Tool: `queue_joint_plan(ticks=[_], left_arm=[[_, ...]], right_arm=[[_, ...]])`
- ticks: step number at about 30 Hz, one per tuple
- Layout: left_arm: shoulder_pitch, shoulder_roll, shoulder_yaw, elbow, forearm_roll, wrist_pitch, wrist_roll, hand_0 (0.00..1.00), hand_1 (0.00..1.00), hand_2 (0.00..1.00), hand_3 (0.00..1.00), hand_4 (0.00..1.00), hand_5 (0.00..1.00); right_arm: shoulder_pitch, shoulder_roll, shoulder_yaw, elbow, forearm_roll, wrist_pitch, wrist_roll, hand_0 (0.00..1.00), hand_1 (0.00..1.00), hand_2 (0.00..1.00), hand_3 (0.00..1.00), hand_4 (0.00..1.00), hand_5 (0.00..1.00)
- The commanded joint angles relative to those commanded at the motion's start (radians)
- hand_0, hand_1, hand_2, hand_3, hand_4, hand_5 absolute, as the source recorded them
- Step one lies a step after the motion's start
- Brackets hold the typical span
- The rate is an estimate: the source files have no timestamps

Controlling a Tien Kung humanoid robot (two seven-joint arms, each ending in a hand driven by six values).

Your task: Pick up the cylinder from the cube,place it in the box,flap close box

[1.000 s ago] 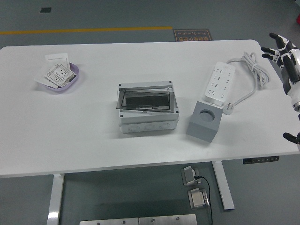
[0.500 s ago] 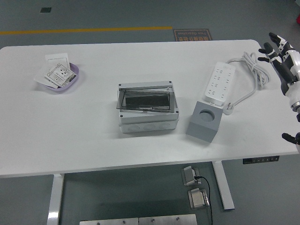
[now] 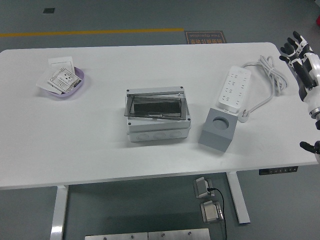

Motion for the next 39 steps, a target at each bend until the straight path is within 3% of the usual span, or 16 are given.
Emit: queue_joint_plan(ticks=[17, 22, 23, 25, 28, 29, 34, 35, 39], left_arm=[[-0.002, -0.008, 0.000, 0.000, -0.004, 0.002, 0.000, 0.580, 0.637, 0.587, 0.600, 0.698, 0.340], [-0.002, -0.008, 0.002, 0.000, -0.006, 0.002, 0.000, 0.580, 0.637, 0.587, 0.600, 0.698, 0.340], [-0.002, -0.008, 0.001, 0.000, -0.005, 0.002, 0.001, 0.579, 0.637, 0.587, 0.602, 0.698, 0.340], [-0.001, -0.008, 0.000, 0.000, -0.004, 0.002, 0.001, 0.579, 0.637, 0.587, 0.602, 0.698, 0.340], [-0.001, -0.008, 0.001, 0.000, -0.006, 0.003, 0.001, 0.579, 0.637, 0.587, 0.602, 0.698, 0.340], [-0.001, -0.007, 0.003, 0.000, -0.007, 0.003, 0.001, 0.581, 0.638, 0.586, 0.602, 0.697, 0.340], [-0.002, -0.007, 0.009, 0.000, -0.013, 0.003, 0.001, 0.581, 0.638, 0.586, 0.602, 0.697, 0.340], [-0.002, -0.007, 0.010, 0.000, -0.013, 0.003, 0.001, 0.581, 0.638, 0.584, 0.601, 0.697, 0.340], [-0.003, -0.007, 0.017, 0.000, -0.020, 0.003, 0.002, 0.581, 0.638, 0.584, 0.601, 0.697, 0.340]], right_arm=[[-0.009, 0.005, 0.025, 0.007, -0.004, -0.013, 0.008, 0.825, 0.843, 0.998, 0.998, 0.926, 0.790], [-0.010, 0.003, 0.031, 0.012, -0.006, -0.055, 0.034, 0.825, 0.843, 0.998, 0.998, 0.926, 0.790], [-0.011, 0.003, 0.034, 0.014, -0.005, -0.066, 0.037, 0.818, 0.843, 0.998, 0.948, 0.878, 0.729], [-0.012, 0.003, 0.038, 0.016, -0.002, -0.080, 0.040, 0.818, 0.843, 0.998, 0.948, 0.878, 0.729], [-0.014, 0.004, 0.042, 0.014, 0.025, -0.076, 0.043, 0.818, 0.843, 0.998, 0.948, 0.878, 0.729], [-0.014, 0.004, 0.042, 0.011, 0.040, -0.066, 0.047, 0.642, 0.738, 0.979, 0.647, 0.679, 0.209], [-0.016, 0.006, 0.049, 0.002, 0.080, -0.015, 0.057, 0.642, 0.738, 0.979, 0.647, 0.679, 0.209], [-0.017, 0.006, 0.049, 0.002, 0.080, -0.011, 0.057, 0.576, 0.703, 0.971, 0.700, 0.676, 0.142], [-0.019, 0.008, 0.049, -0.001, 0.072, -0.004, 0.049, 0.576, 0.703, 0.971, 0.700, 0.676, 0.142]])
